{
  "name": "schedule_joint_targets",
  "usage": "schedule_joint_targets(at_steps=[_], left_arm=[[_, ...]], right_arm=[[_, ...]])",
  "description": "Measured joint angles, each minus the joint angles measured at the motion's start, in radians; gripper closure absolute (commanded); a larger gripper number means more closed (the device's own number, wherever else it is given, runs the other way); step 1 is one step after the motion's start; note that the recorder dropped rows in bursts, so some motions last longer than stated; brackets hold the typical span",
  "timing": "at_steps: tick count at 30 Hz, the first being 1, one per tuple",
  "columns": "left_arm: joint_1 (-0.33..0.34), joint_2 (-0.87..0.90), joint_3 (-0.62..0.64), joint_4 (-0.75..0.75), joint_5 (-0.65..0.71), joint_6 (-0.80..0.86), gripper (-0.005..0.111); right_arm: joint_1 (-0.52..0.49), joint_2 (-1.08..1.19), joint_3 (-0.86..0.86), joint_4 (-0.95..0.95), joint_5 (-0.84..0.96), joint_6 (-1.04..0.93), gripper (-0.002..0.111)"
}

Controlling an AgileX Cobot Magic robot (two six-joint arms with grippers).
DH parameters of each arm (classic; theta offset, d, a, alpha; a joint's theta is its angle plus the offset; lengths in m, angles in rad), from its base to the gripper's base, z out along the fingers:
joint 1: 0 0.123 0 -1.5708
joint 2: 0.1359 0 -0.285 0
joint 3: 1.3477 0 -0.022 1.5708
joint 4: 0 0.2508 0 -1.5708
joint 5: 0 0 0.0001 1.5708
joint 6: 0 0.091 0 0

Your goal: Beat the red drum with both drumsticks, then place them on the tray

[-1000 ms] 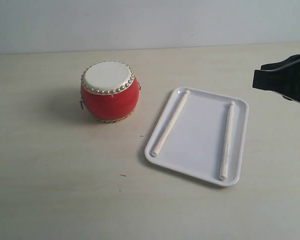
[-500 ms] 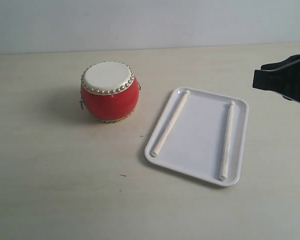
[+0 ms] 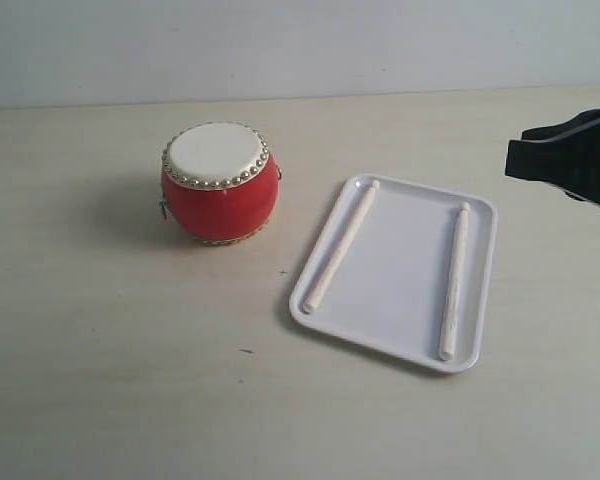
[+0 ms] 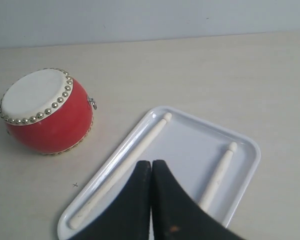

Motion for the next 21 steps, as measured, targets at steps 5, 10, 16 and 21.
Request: schedule_joint_targets(at_steps=[5, 10, 16, 21], left_arm=[[0.026, 0.0, 0.002, -0.052, -0.033, 0.0, 0.107], [0.028, 0.0, 0.002, -0.062, -0.036, 0.0, 0.107], [0.028, 0.0, 0.002, -0.064, -0.036, 0.0, 0.107], [0.028, 0.0, 0.002, -0.064, -0.036, 0.0, 0.107]], right_arm=[[0.0, 0.0, 0.0, 0.0, 0.0, 0.0, 0.108], [0.0, 0.0, 0.0, 0.0, 0.0, 0.0, 0.108], [0.0, 0.0, 0.0, 0.0, 0.0, 0.0, 0.108], [0.0, 0.0, 0.0, 0.0, 0.0, 0.0, 0.108]])
